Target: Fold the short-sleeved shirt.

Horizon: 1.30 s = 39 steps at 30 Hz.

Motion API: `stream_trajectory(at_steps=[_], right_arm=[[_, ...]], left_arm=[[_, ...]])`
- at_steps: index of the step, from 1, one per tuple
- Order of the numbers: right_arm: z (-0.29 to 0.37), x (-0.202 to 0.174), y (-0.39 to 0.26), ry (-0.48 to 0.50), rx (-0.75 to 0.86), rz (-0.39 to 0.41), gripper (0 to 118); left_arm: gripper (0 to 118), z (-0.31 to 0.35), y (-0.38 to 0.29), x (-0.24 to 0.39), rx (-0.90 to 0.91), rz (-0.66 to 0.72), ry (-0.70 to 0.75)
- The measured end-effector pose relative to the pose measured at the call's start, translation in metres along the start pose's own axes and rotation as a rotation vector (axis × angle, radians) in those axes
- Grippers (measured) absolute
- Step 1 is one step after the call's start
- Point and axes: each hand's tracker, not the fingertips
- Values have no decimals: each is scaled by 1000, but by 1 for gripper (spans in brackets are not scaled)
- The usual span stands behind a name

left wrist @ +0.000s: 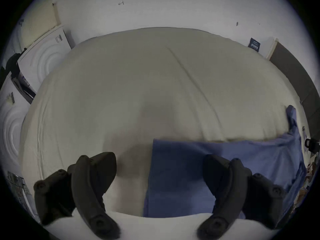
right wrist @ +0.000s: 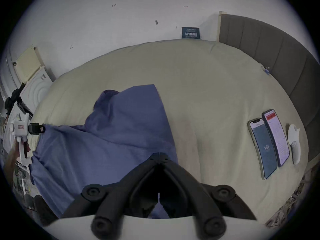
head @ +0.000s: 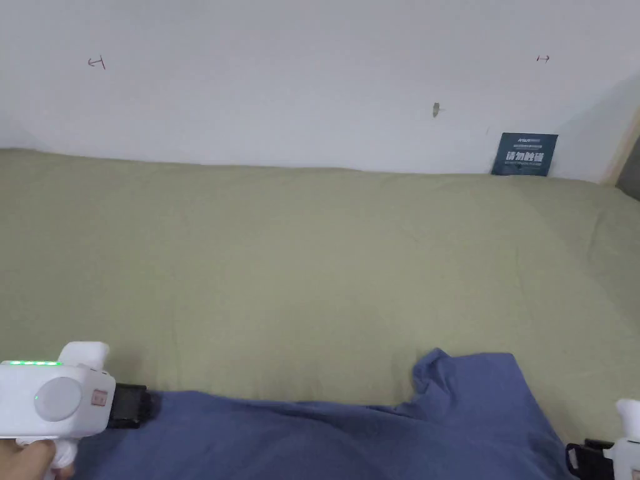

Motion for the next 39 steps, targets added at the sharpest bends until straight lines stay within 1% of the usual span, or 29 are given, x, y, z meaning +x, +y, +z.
stream_trajectory(at_steps=[2, 3, 4, 5, 6, 7, 8, 11, 14, 15, 16, 17, 18, 19, 20, 21, 23, 24, 25, 26, 27, 28, 29, 33, 36, 39], right_arm=[[-5, 1, 0, 0, -8, 7, 0], [-6, 1, 1, 0, -10, 9, 0], [-8, 0, 2, 0, -11, 10, 0], [-7, -1, 1, 0, -11, 12, 0], [-9, -1, 3, -1, -12, 16, 0], [-11, -2, 5, -3, -14, 20, 0], [-13, -2, 7, -5, -13, 20, 0], [-20, -4, 14, -7, -20, 38, 0], [-37, -5, 24, -30, -42, 72, 1], [-43, -5, 29, -41, -58, 86, 2], [-50, -4, 33, -43, -80, 88, 22], [-60, -2, 35, -57, -126, 86, 64], [-67, -2, 36, -58, -130, 74, 106], [-73, 0, 34, -49, -100, 84, 114], [-78, 1, 34, -69, -124, 96, 107], [-77, -2, 36, -76, -156, 104, 104], [-79, 1, 32, -71, -160, 103, 103], [-74, 2, 30, -66, -158, 97, 99], [-70, 1, 37, -71, -136, 91, 88], [-63, 3, 39, -64, -112, 93, 66], [-55, 5, 40, -30, -82, 83, 32], [-50, 8, 41, 6, -73, 59, 0], [-39, 3, 43, -4, -69, 48, 0], [-3, -7, 44, 3, -14, 94, 0], [33, -8, 39, 34, 36, 82, 0], [70, -6, 25, 58, 75, 95, 0]], left_arm=[[106, 2, -1, -1, -2, 8, -8], [104, 4, -3, -2, -3, 9, -9], [95, 16, -4, 5, 0, 9, -9], [82, 22, -6, 6, 3, 5, -8], [67, 28, -8, 6, 20, -8, -13], [21, 33, -10, 6, 36, -23, -26], [1, 39, -8, 9, 39, -28, -50], [1, 44, -13, 13, 33, -55, -50], [1, 40, -8, 17, 25, -49, -50], [1, 39, -9, 16, 21, -27, -58], [1, 36, -6, 15, 18, -8, -65], [1, 34, -5, 13, 14, 2, -72], [1, 34, -6, 13, 12, 5, -74], [1, 34, -7, 13, 12, 2, -73], [1, 33, -5, 14, 11, -2, -73], [1, 33, -5, 14, 11, -3, -73], [1, 34, -5, 14, 11, -5, -69], [1, 35, -4, 15, 11, -7, -65], [1, 37, -5, 14, 12, -9, -62], [1, 40, -6, 13, 16, -14, -61], [1, 44, -6, 12, 21, -21, -58], [1, 48, -5, 13, 27, -24, -56], [1, 53, -6, 11, 34, -23, -61], [1, 85, -11, 4, 76, -7, -78], [1, 114, -22, -6, 111, -2, -93], [1, 144, -42, -18, 145, -1, -107]])
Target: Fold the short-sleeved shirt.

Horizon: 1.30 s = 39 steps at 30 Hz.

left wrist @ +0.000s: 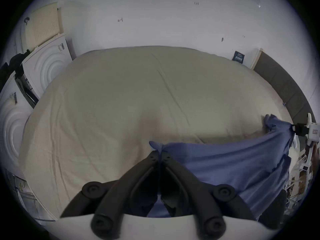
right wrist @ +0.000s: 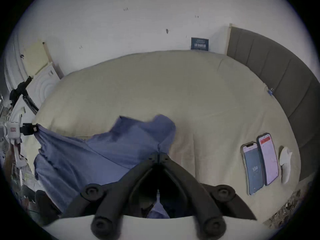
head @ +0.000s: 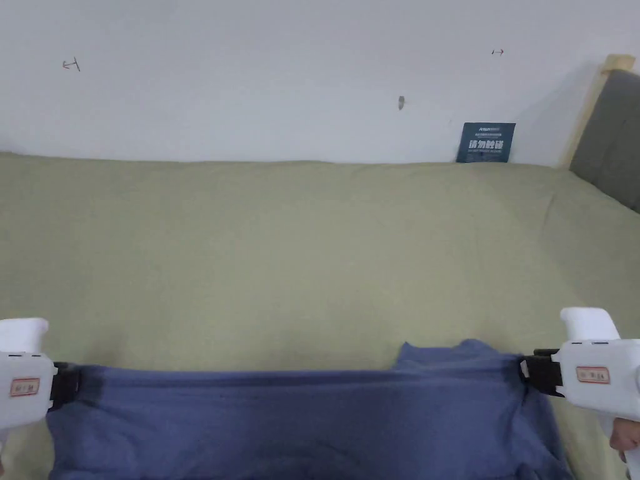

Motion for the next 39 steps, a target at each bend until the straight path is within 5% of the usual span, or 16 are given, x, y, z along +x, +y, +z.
stream_trajectory(at_steps=[11, 22, 24, 25, 26, 27, 28, 29, 32, 35, 36, 37, 38, 39], right_arm=[[99, -15, -102, 12, 64, 19, 0], [86, -1, -184, 18, -15, -36, 0], [78, -1, -188, 19, -20, -34, 1], [77, -1, -188, 9, -17, -33, 24], [77, -2, -188, -3, -21, -40, 64], [75, -3, -187, -13, -34, -54, 103], [76, -3, -186, -8, -33, -63, 115], [81, -4, -185, 6, 94, -90, 111], [87, -12, -179, -10, 42, -74, 112], [101, -28, -173, -20, 91, -75, 104], [107, -35, -171, -19, 138, -72, 104], [112, -41, -170, -40, 173, -64, 81], [114, -49, -169, -83, 197, -51, 34], [120, -56, -178, -97, 248, -59, 0]], left_arm=[[1, 85, -95, -14, 77, -30, -73], [1, 80, -170, -15, 34, -4, -71], [16, 74, -175, -15, 23, -11, -68], [58, 73, -176, -13, 18, -17, -62], [89, 71, -177, -13, 4, -24, -49], [101, 71, -177, -14, -4, -16, -40], [101, 75, -177, -15, 3, -5, -35], [101, 80, -175, -14, 12, 6, -29], [98, 96, -169, -10, 60, 28, 47], [64, 113, -164, -7, 119, 51, 67], [64, 117, -162, -5, 121, 61, 69], [26, 117, -161, -7, 132, 75, 60], [0, 121, -161, -7, 148, 82, 95], [0, 124, -159, -8, 143, 77, 78]])
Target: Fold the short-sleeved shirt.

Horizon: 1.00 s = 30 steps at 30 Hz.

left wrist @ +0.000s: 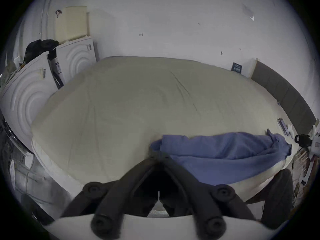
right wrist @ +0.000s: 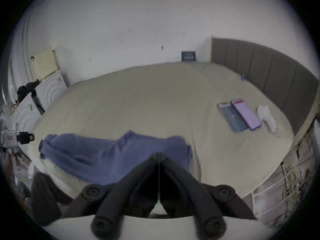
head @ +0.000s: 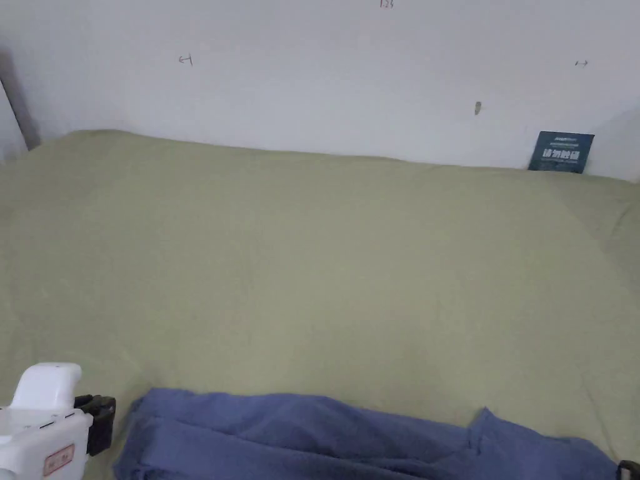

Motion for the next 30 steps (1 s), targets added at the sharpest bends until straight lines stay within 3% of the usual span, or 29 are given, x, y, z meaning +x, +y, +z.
stream_trajectory(at_steps=[10, 15, 19, 20, 21, 22, 23, 24, 30], right_arm=[[59, -54, 43, -33, 267, 59, 0], [94, -75, 48, -84, 387, 112, 0], [113, -84, 51, -126, 435, 133, 0], [116, -85, 51, -138, 444, 136, 0], [118, -87, 51, -146, 449, 140, 0], [119, -87, 52, -143, 448, 135, 0], [119, -86, 52, -136, 445, 127, 0], [119, -86, 52, -134, 443, 121, 0], [116, -88, 53, -112, 418, 111, 0]], left_arm=[[0, -24, 12, -30, -72, 117, -62], [0, -71, 27, -66, -271, 301, -289], [2, -100, 30, -77, -392, 340, -407], [10, -106, 31, -78, -413, 320, -431], [28, -110, 32, -79, -427, 319, -452], [65, -113, 32, -79, -452, 322, -489], [90, -117, 30, -79, -463, 351, -517], [100, -124, 29, -79, -478, 356, -550], [100, -147, 19, -75, -493, 417, -659]])
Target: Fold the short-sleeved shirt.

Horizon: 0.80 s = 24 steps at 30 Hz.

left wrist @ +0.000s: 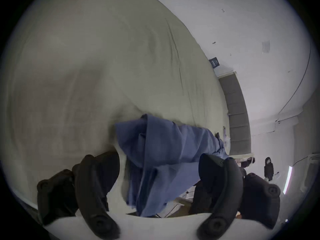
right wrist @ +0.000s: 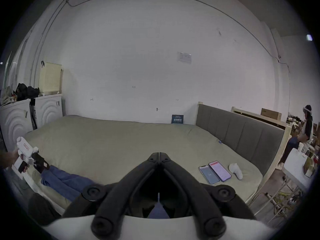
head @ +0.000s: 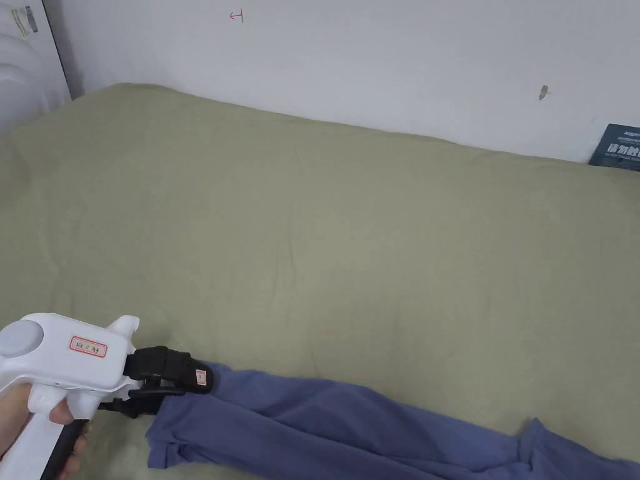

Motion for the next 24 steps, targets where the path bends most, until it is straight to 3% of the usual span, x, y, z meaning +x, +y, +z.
stream_trajectory(at_steps=[7, 8, 9, 10, 24], right_arm=[[-3, 1, -5, 7, -30, -48, 0], [-3, 1, -5, 6, -31, -46, 0], [-3, -1, -4, 8, -33, -43, 0], [-2, -2, -4, 15, -35, -45, 0], [-1, 1, 0, 48, -4, -53, 0]], left_arm=[[94, -5, -3, 7, -36, 19, -71], [82, -3, -2, 5, -36, 20, -61], [51, -1, -1, 3, -34, 21, -27], [12, -1, -2, 1, -52, 19, 18], [11, 63, -14, 12, 118, 5, 116]])
